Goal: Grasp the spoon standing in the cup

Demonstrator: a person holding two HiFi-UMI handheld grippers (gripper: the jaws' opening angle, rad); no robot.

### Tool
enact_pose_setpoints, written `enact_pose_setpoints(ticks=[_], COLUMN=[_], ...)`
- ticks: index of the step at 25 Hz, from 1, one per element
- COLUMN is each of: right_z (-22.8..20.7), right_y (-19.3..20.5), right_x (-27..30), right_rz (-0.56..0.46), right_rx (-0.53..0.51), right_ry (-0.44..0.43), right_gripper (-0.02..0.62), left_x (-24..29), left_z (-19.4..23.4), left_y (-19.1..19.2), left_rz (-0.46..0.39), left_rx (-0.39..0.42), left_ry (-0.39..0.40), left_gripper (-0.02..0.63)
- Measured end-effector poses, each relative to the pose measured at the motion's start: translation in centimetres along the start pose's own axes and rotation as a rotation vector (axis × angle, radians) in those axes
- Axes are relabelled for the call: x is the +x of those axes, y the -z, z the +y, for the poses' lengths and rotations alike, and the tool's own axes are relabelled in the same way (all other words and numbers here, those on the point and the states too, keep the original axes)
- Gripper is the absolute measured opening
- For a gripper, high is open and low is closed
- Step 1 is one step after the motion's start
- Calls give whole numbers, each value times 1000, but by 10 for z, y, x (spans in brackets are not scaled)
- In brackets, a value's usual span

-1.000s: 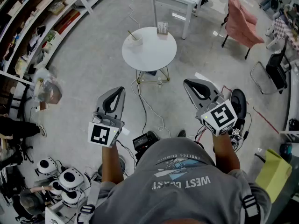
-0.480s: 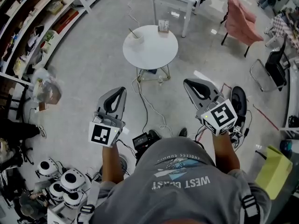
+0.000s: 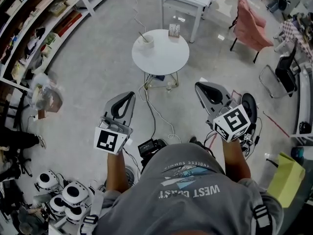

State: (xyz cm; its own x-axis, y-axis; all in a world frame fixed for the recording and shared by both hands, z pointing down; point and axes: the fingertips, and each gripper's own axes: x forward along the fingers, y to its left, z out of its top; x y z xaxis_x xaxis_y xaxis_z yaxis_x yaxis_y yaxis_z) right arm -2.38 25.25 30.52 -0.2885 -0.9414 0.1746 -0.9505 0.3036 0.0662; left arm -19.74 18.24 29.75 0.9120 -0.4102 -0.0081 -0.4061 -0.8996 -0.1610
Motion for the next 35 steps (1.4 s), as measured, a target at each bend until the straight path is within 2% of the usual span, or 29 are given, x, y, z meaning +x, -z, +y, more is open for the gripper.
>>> enact_pose_setpoints(ticks=[7,14,19,25,35], right_z=[6,-16,-33,-66,-118], right_y=[-15,-19,-24,-18,-21], right_x=[18,38,66,89,125], right_rz=[13,29,17,12,13], right_rx=[-27,-11,-3,23,46], right_ry=[-8,-25,-87,-150,-262], right_gripper=[2,2,2,2,2], left_x=[-2,7,21,53,111], left_z=[14,28,44,44,48], left_y=[2,3,4,-1,-6], left_rz=[-21,1,35,67,121], left_rx=[-30,-51,-51,-22,-36], left_ry=[7,-25,-76,-107,-176], left_gripper=[5,5,5,5,5])
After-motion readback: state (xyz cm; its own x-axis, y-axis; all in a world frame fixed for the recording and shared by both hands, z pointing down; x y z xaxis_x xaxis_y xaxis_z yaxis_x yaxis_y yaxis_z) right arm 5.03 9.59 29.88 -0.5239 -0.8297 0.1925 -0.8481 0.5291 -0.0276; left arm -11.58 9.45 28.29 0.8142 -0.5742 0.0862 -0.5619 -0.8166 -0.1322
